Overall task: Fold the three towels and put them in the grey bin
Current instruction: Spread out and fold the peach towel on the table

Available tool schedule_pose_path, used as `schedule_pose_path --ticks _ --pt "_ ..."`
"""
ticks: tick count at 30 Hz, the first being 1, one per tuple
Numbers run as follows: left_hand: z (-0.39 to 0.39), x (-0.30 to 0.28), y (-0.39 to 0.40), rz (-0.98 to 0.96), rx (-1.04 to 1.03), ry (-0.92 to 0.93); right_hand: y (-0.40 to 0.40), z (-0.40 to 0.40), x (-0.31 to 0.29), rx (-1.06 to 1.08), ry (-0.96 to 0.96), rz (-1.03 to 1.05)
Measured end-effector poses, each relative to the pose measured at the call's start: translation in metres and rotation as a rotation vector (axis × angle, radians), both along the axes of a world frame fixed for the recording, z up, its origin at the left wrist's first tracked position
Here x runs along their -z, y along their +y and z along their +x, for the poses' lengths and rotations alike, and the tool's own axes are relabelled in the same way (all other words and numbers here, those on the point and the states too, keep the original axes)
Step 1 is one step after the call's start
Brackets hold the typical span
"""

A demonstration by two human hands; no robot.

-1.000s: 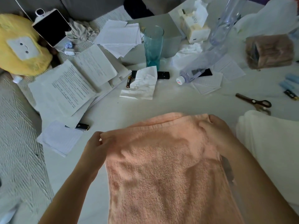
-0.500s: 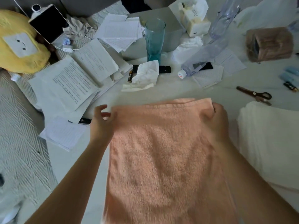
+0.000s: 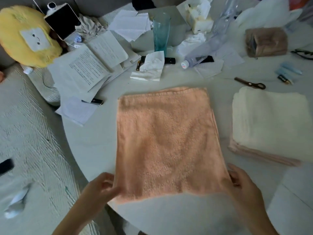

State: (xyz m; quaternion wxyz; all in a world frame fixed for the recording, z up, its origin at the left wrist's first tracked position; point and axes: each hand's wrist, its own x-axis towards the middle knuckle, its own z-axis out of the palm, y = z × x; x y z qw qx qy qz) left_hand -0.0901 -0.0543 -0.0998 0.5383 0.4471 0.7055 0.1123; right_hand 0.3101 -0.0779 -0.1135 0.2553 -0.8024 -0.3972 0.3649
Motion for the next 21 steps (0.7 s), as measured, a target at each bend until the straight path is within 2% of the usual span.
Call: schedule_pose_path --ticks 4,7,12,15,18,21 --pt "0.012 0.006 -0.028 0.195 -0.31 -0.093 -0.015 0.011 0.004 -0.066 -0.034 0.022" --pt "0.022 0.01 -0.04 0.167 -0.445 -0.167 -0.028 0.015 0.002 -0.095 -0.077 0.046" --pt "0.015 0.005 -0.043 0.244 -0.489 -0.181 -0.028 0.033 -0.008 0.106 0.182 0.104" --pt "0.014 0.013 -0.055 0.302 -0.579 -0.181 -0.038 0.043 0.0 0.174 0.279 0.039" --pt "0.019 0.034 -0.087 0.194 -0.689 -0.197 -0.064 0.043 0.015 0.164 0.268 -0.075" --pt "0.023 0.046 -0.11 0.035 -0.629 -0.211 -0.072 0.048 0.013 0.126 0.245 -0.122"
